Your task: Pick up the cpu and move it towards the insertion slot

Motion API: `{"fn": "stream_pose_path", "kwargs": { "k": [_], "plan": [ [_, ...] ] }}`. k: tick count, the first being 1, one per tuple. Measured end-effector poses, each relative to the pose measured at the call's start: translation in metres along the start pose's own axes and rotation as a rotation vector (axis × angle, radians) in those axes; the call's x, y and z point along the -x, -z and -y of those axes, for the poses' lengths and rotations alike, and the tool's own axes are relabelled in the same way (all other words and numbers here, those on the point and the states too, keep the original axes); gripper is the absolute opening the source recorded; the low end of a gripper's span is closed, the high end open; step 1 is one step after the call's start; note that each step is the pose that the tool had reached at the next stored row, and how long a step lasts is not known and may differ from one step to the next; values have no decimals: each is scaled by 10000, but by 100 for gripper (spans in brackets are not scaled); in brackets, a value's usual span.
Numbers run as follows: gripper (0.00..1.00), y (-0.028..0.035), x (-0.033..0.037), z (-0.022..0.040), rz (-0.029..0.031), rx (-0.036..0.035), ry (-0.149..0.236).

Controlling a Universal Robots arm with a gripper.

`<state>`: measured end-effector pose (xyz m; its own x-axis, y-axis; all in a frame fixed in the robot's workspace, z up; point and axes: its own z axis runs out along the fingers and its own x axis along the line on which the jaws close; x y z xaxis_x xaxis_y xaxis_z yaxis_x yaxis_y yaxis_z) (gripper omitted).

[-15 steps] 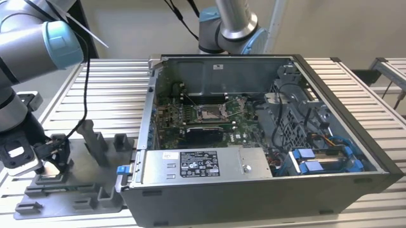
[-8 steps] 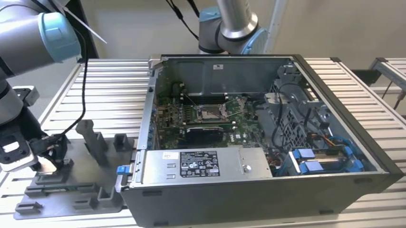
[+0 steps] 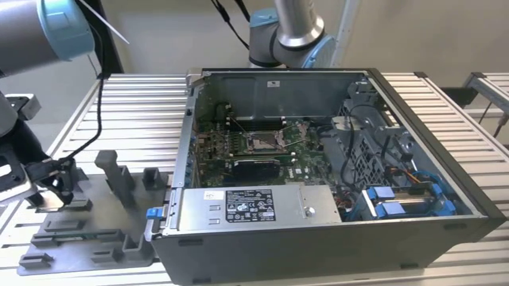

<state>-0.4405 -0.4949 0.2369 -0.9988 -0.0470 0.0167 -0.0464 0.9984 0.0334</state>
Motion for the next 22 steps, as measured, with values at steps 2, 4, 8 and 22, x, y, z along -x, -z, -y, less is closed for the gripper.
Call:
{"fn": "stream_pose_path", "kwargs": {
  "k": [2,4,8,22],
  "plan": [
    [0,59,-1,-2,-11,1,0],
    [0,124,-2,-4,-24,1,-1],
    [0,280,-5,-9,-62,3,-2],
    [0,917,-16,-31,-81,4,-3]
  ]
}}
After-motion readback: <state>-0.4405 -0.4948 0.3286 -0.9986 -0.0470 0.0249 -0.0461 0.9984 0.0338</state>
